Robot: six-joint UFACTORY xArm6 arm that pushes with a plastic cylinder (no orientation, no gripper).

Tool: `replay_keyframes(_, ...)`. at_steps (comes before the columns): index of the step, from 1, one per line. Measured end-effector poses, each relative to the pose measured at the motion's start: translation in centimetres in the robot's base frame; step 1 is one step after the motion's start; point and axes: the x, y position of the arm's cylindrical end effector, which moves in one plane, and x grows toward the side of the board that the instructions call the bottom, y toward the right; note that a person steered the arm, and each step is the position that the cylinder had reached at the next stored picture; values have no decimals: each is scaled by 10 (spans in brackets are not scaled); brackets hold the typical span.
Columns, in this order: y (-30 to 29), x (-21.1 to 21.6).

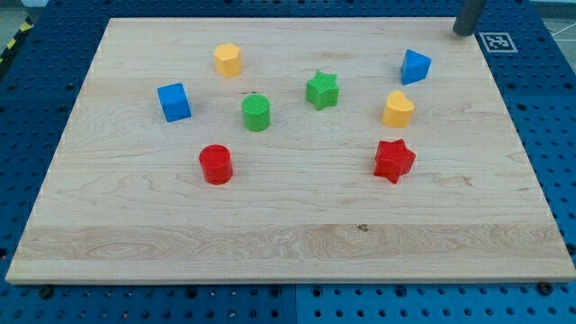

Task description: Push blue cube to green circle

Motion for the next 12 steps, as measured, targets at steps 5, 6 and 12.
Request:
replay_keyframes(5, -71, -38)
replay_keyframes(6, -159, -38)
replay_keyframes(12, -423, -22)
